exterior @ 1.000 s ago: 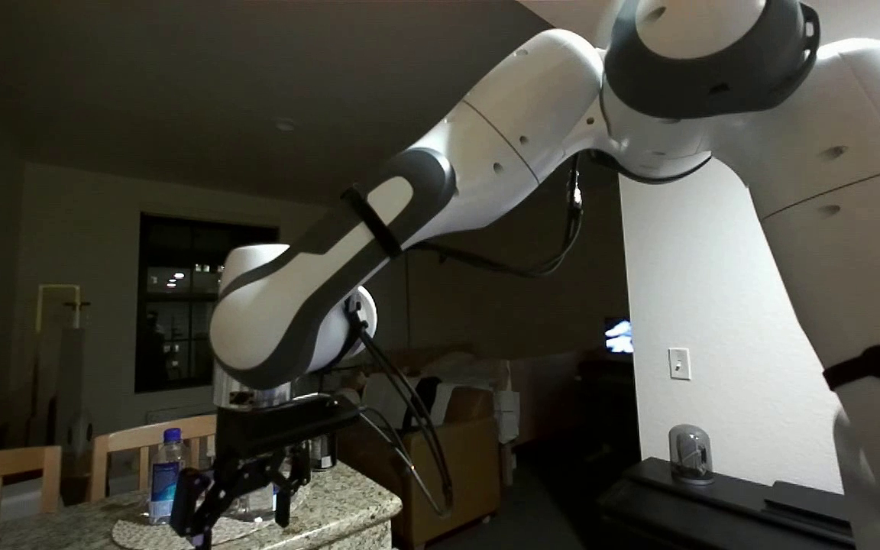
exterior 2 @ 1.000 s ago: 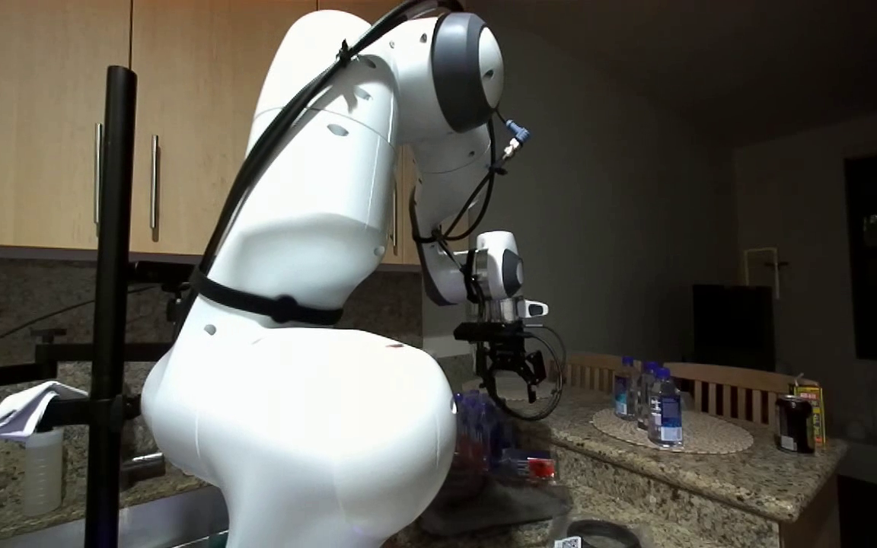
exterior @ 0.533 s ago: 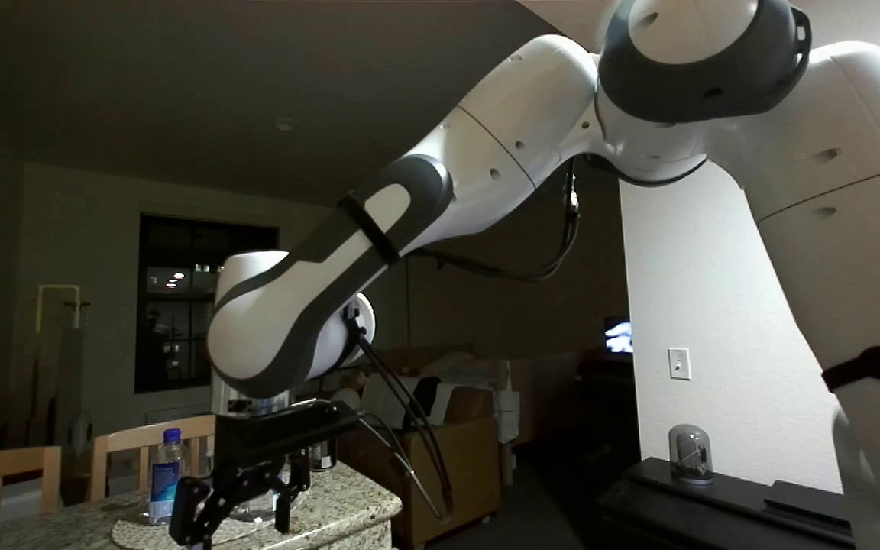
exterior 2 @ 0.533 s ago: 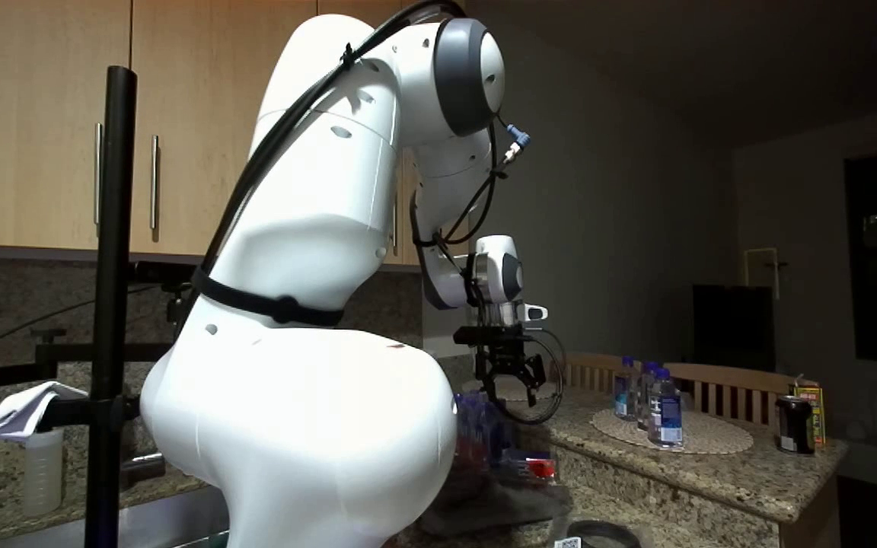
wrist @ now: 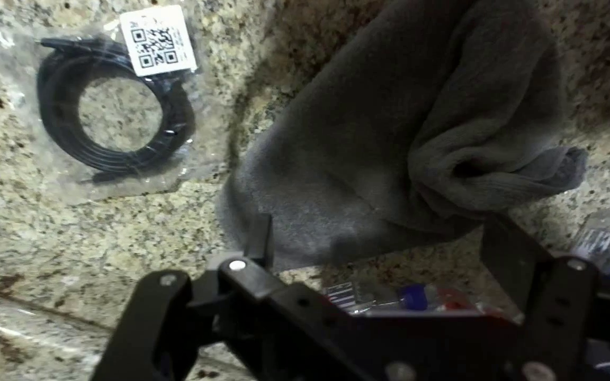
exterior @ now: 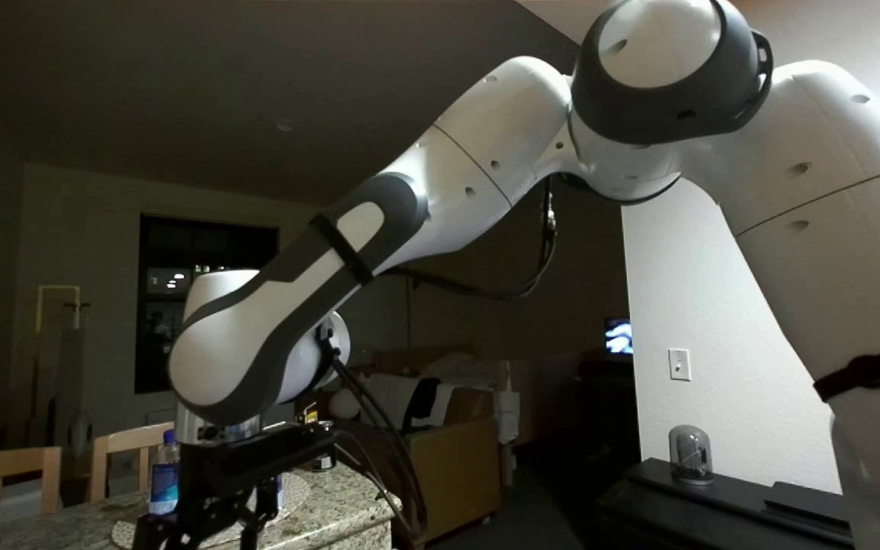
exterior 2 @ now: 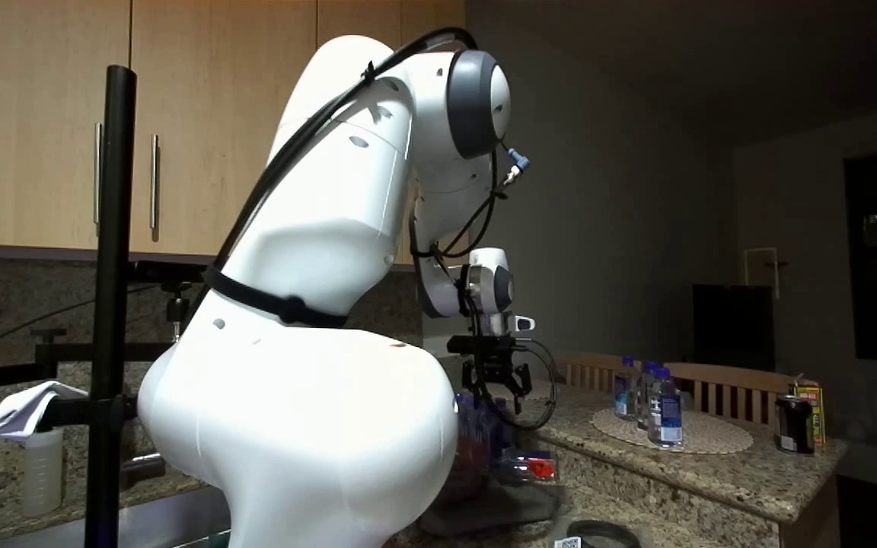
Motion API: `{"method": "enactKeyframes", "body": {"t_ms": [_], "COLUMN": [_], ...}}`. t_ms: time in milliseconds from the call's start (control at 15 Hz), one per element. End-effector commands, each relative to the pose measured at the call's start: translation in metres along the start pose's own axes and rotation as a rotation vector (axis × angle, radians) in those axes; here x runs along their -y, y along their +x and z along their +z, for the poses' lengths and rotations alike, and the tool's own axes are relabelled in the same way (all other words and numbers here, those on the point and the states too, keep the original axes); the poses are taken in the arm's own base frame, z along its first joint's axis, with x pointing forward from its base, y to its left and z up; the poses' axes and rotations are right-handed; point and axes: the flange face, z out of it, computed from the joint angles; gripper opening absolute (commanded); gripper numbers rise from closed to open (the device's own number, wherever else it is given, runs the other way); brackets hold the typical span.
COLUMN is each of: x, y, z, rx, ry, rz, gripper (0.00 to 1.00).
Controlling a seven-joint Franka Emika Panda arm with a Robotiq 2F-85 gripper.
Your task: Move the towel to the right
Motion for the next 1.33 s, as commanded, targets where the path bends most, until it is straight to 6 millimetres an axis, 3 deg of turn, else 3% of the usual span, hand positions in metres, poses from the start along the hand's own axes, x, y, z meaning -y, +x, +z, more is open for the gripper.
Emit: {"method": "enactKeyframes", "body": {"t_ms": [0, 267, 533, 867, 1267], "x": [0.038, 0.076, 0.098, 0.112, 0.125], "y": [0.013, 0.021, 0.027, 0.028, 0.031], "z": [0.026, 0.061, 0.092, 0.125, 0.146], "rx": [0.037, 0.074, 0.102, 0.176, 0.22], "ry": [0.076, 0.132, 0.188, 0.182, 0.128], "rz": [-0.162, -0.347, -0.478, -0.563, -0.611], "gripper": [1.0, 1.0, 1.0, 1.0, 1.0]}}
